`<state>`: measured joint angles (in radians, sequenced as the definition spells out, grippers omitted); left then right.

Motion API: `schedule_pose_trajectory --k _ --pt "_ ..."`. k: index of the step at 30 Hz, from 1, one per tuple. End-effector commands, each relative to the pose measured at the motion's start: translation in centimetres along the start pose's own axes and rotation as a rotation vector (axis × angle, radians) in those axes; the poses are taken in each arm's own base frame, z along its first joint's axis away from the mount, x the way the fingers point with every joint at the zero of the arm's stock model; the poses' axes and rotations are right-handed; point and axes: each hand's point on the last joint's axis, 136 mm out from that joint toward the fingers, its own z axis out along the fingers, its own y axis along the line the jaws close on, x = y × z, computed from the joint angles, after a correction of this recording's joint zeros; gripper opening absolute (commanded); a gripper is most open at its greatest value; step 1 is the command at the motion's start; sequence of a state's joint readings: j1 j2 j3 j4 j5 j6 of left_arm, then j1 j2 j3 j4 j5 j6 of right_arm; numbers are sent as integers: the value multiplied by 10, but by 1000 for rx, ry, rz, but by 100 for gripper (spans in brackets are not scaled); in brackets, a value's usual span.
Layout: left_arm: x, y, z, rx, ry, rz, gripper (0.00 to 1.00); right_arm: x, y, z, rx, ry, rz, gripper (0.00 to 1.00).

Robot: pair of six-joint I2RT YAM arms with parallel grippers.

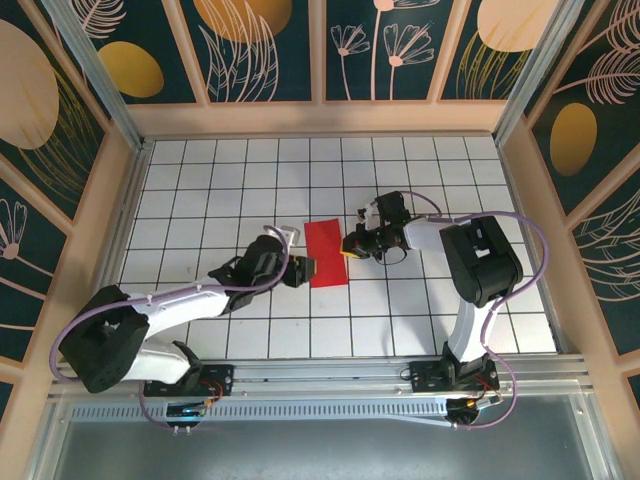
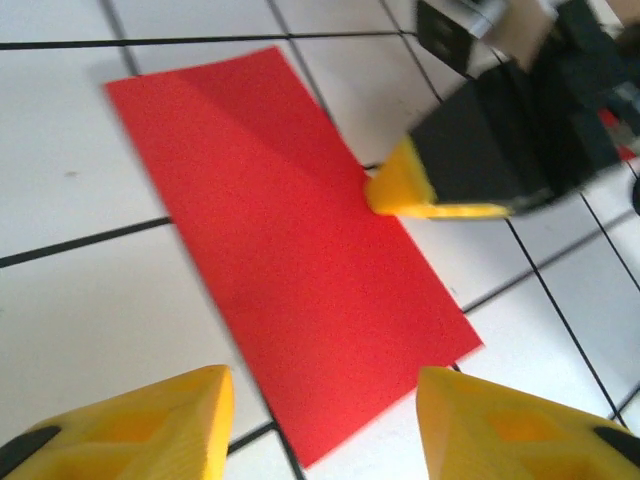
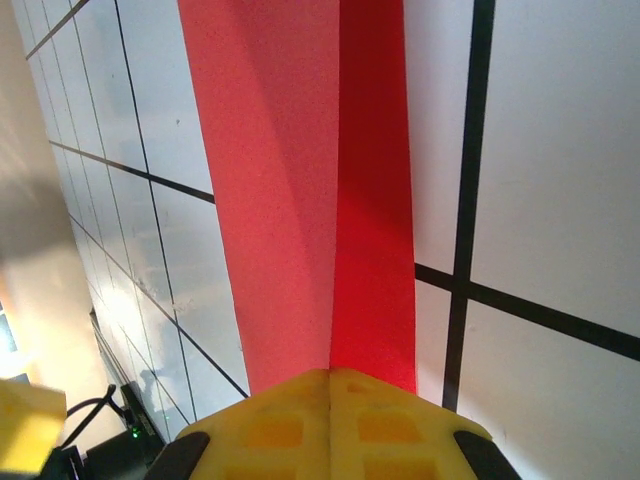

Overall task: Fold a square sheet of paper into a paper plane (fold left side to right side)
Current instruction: Fold the triangle a second time at the center of the table.

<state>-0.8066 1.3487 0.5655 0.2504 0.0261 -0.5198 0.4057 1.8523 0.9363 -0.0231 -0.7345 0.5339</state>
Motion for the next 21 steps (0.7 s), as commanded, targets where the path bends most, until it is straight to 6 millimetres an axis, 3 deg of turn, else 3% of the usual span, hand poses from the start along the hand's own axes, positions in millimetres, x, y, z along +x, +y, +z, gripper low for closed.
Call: schedule_pose_trajectory --k 1,5,10,16,20,21 --pt "-10 -27 -1 21 -45 101 55 -1 15 -9 -13 -8 3 0" --pt "6 -48 17 -27 20 216 61 2 19 -9 -24 -5 9 0" --pt "17 -60 40 -123 64 314 66 2 24 -10 -32 3 7 0" --pt "25 -56 57 -233 99 400 69 0 27 -11 -31 -2 2 0" --pt "43 -43 70 -316 154 466 72 1 26 -10 -32 0 7 0" --pt "38 -47 72 -323 143 467 72 1 26 -10 -32 2 7 0"
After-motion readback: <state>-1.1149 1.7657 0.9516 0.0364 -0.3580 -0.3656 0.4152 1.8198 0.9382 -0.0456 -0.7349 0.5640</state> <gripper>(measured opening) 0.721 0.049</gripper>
